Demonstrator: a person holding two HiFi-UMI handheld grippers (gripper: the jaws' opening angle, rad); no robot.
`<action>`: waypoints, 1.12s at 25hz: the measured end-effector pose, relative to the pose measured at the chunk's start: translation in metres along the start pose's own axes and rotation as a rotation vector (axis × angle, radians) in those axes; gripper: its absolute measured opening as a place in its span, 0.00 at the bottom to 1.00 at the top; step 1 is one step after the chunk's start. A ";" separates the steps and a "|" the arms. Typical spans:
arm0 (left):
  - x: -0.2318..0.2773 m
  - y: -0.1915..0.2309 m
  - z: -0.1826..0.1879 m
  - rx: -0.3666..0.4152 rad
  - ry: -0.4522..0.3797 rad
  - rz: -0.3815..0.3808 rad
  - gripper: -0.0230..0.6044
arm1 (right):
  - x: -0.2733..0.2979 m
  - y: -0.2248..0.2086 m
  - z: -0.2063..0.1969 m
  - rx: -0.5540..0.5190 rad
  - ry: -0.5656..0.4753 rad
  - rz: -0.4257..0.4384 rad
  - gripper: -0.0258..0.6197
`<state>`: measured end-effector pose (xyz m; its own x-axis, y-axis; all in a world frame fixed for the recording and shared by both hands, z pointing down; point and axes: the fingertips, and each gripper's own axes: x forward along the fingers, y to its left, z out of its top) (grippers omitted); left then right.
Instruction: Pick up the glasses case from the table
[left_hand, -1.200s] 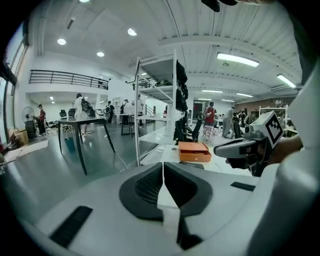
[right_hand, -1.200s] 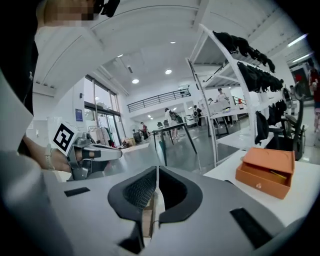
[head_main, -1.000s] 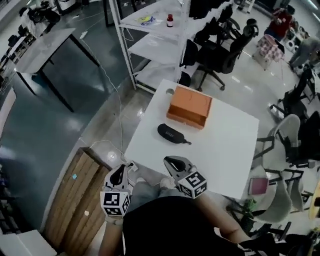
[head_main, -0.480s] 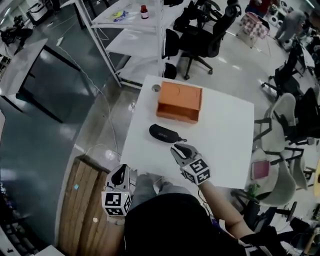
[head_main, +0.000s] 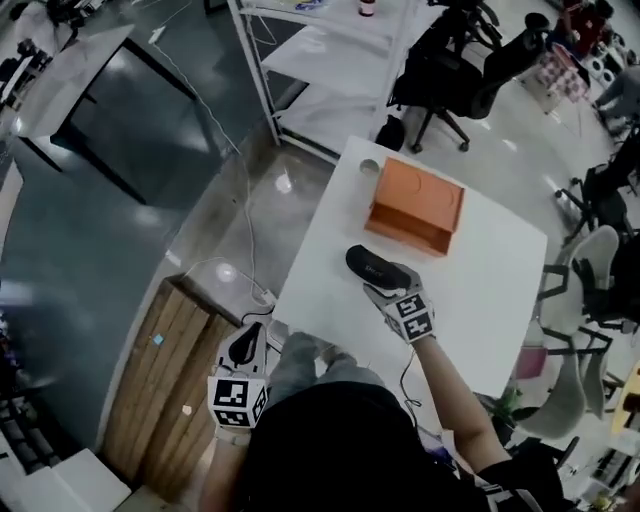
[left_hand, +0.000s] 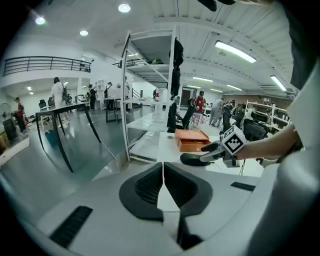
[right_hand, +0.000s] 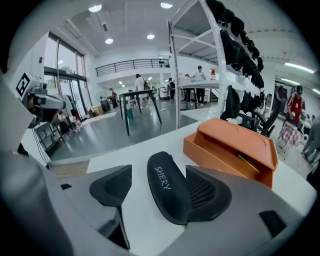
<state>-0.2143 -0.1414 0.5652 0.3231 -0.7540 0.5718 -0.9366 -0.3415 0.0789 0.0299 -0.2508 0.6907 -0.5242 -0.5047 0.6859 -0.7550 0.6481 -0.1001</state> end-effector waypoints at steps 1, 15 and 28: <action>-0.001 0.008 -0.002 -0.008 0.004 0.009 0.08 | 0.009 -0.001 -0.002 -0.018 0.027 -0.006 0.57; -0.006 0.062 -0.017 -0.045 0.026 0.036 0.08 | 0.062 -0.023 -0.031 -0.281 0.304 -0.179 0.62; 0.023 0.052 0.008 0.032 -0.007 -0.106 0.08 | 0.026 -0.021 -0.012 -0.072 0.212 -0.213 0.44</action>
<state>-0.2548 -0.1813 0.5758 0.4213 -0.7166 0.5558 -0.8923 -0.4372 0.1127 0.0370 -0.2701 0.7192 -0.2581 -0.5083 0.8216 -0.8050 0.5834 0.1080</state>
